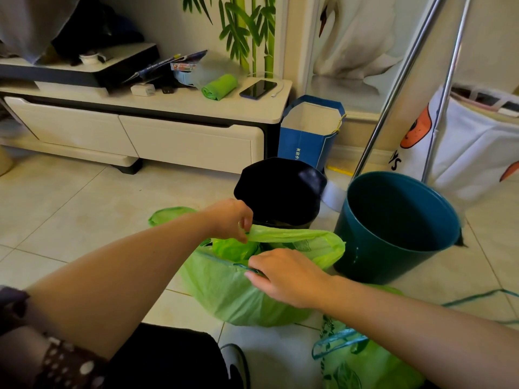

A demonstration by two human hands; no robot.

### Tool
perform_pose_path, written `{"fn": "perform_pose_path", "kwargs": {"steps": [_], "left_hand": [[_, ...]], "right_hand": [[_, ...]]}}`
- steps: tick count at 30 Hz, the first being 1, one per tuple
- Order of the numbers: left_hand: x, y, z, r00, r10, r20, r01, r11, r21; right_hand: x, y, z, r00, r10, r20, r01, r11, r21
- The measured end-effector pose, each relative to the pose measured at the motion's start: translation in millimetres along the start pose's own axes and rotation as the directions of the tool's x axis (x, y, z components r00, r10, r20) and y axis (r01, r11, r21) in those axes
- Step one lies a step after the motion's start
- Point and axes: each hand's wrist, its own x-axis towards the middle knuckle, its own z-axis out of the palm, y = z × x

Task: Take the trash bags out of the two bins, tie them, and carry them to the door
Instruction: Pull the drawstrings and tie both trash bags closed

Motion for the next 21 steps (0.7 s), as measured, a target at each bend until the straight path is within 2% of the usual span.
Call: {"fn": "perform_pose_path", "kwargs": {"steps": [3, 11, 18, 21], "left_hand": [[0.9, -0.3, 4.3, 0.999, -0.026, 0.019, 0.025, 0.998, 0.065], [4.4, -0.4, 2.2, 0.998, -0.057, -0.001, 0.057, 0.997, 0.058], [-3.4, -4.7, -2.9, 0.989, -0.124, 0.079, 0.126, 0.992, -0.012], [-8.8, -4.3, -12.1, 0.991, -0.130, 0.043, 0.135, 0.982, -0.133]], "right_hand": [[-1.8, -0.1, -1.6, 1.000, -0.012, -0.012, 0.012, 1.000, 0.012], [-5.9, -1.5, -3.5, 1.000, -0.017, 0.007, 0.017, 0.999, 0.039], [-16.5, 2.2, -18.1, 0.997, 0.052, -0.051, -0.048, 0.997, 0.065], [-18.7, 2.5, -22.5, 0.983, 0.124, -0.132, -0.105, 0.984, 0.140]]}}
